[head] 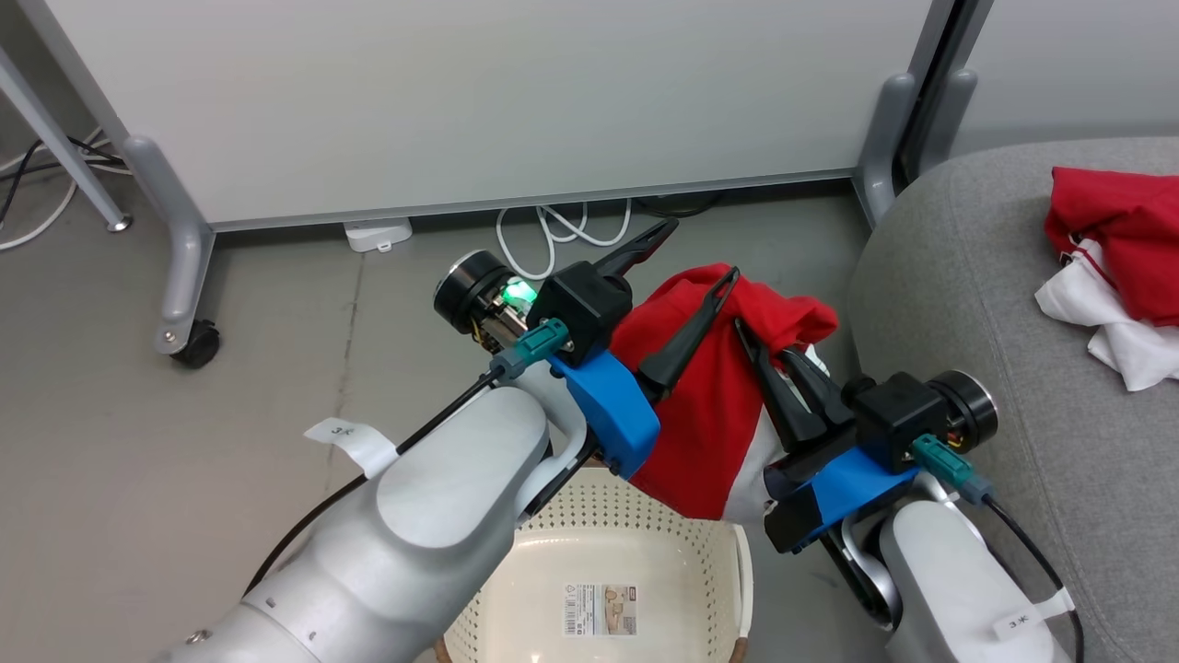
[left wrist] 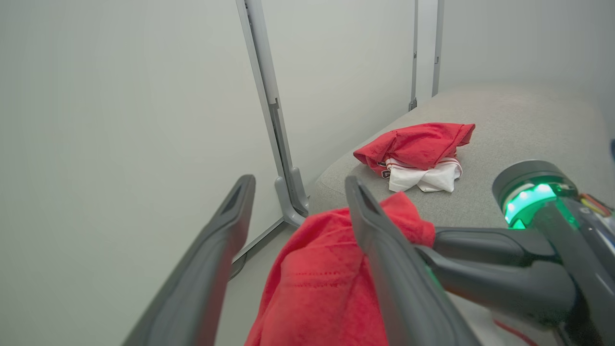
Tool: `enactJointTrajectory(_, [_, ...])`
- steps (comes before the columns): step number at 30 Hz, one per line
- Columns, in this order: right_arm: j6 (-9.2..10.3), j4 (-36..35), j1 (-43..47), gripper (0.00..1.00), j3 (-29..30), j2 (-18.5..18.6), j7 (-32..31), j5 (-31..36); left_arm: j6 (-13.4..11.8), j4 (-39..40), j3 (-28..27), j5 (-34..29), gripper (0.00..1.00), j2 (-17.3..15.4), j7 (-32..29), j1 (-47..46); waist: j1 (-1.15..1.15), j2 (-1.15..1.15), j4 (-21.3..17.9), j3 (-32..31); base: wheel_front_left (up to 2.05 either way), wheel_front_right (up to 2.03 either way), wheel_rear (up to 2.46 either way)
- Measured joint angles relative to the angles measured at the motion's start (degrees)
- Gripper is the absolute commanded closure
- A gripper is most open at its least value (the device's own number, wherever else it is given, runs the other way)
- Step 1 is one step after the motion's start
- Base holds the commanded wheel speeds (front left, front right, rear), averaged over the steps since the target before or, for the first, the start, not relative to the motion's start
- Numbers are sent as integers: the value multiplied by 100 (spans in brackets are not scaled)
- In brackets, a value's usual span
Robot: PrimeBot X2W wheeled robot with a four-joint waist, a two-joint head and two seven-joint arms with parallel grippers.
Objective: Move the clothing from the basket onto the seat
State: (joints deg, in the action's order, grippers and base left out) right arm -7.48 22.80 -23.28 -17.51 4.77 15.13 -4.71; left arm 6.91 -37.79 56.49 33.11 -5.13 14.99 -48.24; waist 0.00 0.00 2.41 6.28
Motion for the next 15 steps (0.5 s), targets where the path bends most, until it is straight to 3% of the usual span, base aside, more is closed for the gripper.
enactJointTrajectory(15, [0,-135,46,100,305,3,-1,-36,-42,136,-66,-182,0,-33,1,119,0,0,-411,223,0,0,0])
